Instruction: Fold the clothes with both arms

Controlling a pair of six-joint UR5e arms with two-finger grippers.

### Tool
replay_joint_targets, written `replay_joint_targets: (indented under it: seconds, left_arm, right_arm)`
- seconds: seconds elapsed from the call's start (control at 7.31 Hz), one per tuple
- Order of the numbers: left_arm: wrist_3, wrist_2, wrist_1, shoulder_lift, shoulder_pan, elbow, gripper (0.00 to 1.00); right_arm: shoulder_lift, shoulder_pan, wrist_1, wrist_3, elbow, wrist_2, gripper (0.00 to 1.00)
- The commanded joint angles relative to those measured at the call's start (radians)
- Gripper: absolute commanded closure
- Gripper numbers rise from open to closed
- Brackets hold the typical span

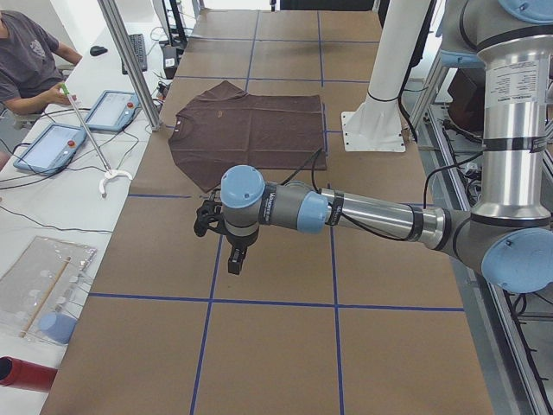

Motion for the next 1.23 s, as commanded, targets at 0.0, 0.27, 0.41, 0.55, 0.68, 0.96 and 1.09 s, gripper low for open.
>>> replay_joint_targets:
  seconds: [0.0,0.27,0.41,0.55,0.68,0.96,1.09]
  left_arm:
    - [-0.002,0.001,0.003,-0.002,0.000,-0.011,0.00]
    - [-0.004,0.010,0.005,0.001,0.002,-0.027,0.00]
    - [-0.004,0.010,0.005,0.002,0.002,-0.030,0.00]
    - [-0.004,0.012,0.005,0.002,0.002,-0.030,0.00]
    - [0.002,0.015,0.003,0.007,0.003,-0.050,0.00]
    - [-0.008,0.022,0.012,0.008,0.006,-0.068,0.00]
    - [-0.008,0.021,0.008,0.007,0.006,-0.070,0.00]
  right_arm:
    - [0.003,0.001,0.003,-0.002,-0.007,-0.003,0.00]
    - [-0.003,0.001,0.003,-0.004,-0.020,-0.004,0.00]
    - [-0.009,0.001,0.004,0.001,-0.029,-0.001,0.00]
    - [-0.006,0.001,0.004,0.001,-0.027,0.000,0.00]
    - [-0.010,0.001,0.004,-0.002,-0.029,0.003,0.00]
    - [-0.003,-0.035,0.006,0.002,-0.027,-0.004,0.00]
    - [0.011,-0.065,0.004,0.034,-0.029,-0.009,0.00]
